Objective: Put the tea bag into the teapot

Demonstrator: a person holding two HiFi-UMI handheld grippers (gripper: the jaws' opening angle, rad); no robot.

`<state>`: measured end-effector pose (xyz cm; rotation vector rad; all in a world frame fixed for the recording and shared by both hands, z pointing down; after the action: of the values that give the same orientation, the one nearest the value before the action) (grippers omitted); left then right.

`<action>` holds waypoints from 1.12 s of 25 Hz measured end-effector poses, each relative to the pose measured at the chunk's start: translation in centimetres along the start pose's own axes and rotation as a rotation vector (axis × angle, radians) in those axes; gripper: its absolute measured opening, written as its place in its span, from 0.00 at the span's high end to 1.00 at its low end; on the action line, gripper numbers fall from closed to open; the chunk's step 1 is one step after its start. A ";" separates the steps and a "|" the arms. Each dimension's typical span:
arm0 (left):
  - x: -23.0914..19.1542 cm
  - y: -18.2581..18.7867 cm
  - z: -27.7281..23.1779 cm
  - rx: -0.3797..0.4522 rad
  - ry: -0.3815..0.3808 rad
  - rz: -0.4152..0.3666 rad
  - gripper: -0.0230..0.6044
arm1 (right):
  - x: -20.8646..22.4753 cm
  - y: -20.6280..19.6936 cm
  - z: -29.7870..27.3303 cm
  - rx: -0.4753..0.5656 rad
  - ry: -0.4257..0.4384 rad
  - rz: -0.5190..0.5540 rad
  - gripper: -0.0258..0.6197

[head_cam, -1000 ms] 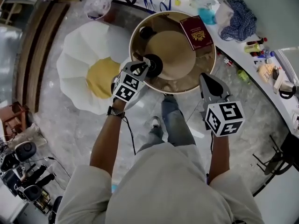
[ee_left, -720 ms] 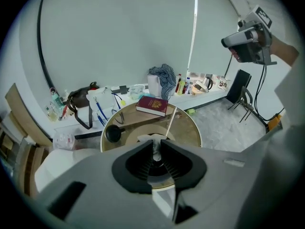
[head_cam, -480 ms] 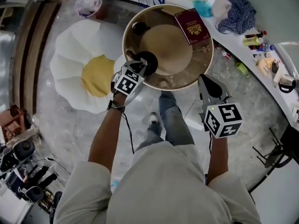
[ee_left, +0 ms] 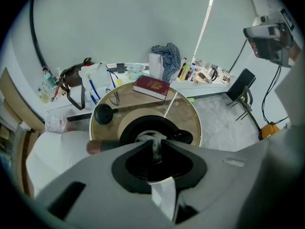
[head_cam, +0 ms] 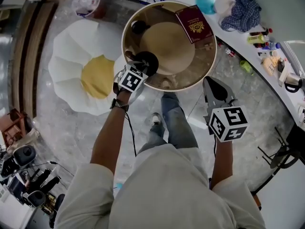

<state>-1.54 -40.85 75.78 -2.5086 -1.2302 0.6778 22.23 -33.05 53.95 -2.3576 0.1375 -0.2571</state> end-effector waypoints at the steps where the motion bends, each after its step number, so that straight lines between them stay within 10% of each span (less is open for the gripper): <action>1: 0.0 -0.1 -0.2 -0.011 -0.002 0.007 0.87 | 0.1 -0.1 0.0 -0.002 0.000 -0.001 0.95; 28: -0.3 0.5 0.7 -0.041 0.048 0.013 0.88 | 0.3 -0.3 0.2 0.009 0.001 -0.014 0.95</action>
<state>-1.74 -41.38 75.11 -2.5526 -1.2244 0.5969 22.56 -32.73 54.09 -2.3499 0.1207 -0.2652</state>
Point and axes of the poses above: the fingertips, and each gripper's own axes: z backward along the fingers, x to its right, y out of its top, the point moved 5 cm from there along z, backward along the fingers, and after that the axes turned 8 degrees about -y, right-handed, at the moved point
